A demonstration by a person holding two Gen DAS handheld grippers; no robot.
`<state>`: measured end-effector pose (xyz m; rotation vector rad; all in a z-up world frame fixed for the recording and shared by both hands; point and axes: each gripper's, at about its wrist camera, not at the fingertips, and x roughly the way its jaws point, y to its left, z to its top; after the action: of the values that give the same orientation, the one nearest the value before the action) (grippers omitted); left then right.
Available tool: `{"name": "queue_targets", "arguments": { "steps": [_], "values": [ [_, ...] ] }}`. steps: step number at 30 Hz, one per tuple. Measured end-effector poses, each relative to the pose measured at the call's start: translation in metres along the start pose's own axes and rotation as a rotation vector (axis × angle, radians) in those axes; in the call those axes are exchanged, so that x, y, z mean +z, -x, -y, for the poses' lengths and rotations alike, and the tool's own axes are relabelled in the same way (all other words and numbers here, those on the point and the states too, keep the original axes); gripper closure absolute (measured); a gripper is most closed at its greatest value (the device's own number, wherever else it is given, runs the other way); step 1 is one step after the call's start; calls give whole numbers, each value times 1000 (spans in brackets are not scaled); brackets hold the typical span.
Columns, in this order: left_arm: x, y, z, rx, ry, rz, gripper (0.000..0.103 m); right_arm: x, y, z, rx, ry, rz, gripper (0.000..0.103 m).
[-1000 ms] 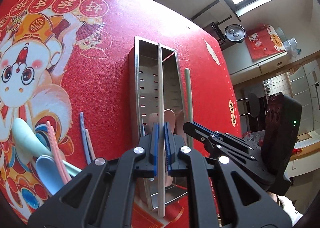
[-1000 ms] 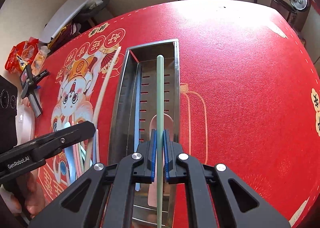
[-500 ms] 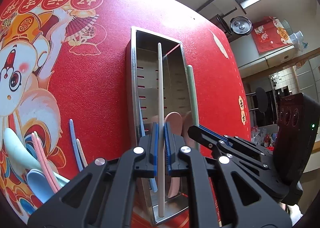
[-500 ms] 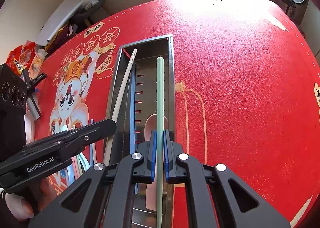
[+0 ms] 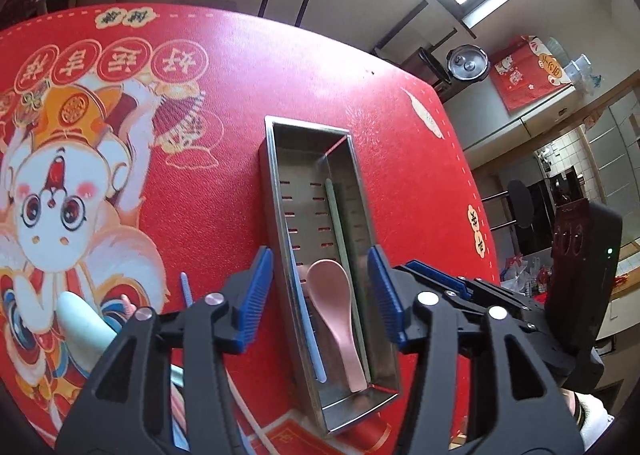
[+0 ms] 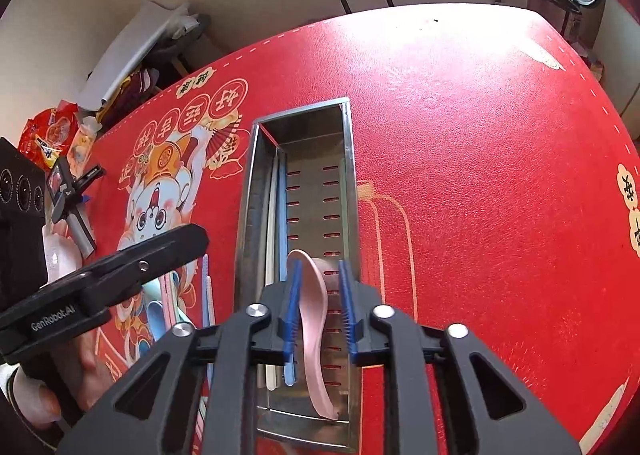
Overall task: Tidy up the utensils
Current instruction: 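Lift both tools away from the tray back over the utensil pile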
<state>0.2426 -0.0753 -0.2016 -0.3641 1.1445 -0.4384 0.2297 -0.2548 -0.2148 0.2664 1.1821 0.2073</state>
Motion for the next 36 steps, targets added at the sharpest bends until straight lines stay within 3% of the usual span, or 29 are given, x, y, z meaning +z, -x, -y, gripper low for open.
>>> {"name": "queue_targets", "arguments": {
  "steps": [5, 9, 11, 14, 18, 21, 26, 30, 33, 36],
  "values": [
    [-4, 44, -11, 68, -56, 75, 18, -11, 18, -11, 7, 6, 42, 50],
    [-19, 76, -25, 147, -114, 91, 16, -24, 29, -22, 7, 21, 63, 32],
    [-32, 90, -32, 187, -144, 99, 6, -32, 37, -26, 17, 16, 92, 12],
    [-54, 110, -46, 225, -169, 115, 6, -44, 46, -34, 42, 39, 134, 6],
    [-84, 121, -65, 272, -150, 95, 6, -57, 44, -47, -9, 82, 119, 6],
    [-104, 127, -79, 264, -128, 110, 6, -70, 40, -58, -33, 135, 110, 6],
    [-129, 128, -93, 289, -113, 113, 6, -86, 34, -68, 66, 143, 71, 6],
    [-137, 126, -99, 273, -102, 102, 6, -97, 29, -79, 39, 173, 65, 6],
    [-140, 124, -100, 263, -99, 92, 6, -102, 23, -86, 35, 204, 9, 6],
    [-141, 117, -101, 200, -67, 45, 6, -106, 17, -86, -18, 208, -25, 6]
  ]
}}
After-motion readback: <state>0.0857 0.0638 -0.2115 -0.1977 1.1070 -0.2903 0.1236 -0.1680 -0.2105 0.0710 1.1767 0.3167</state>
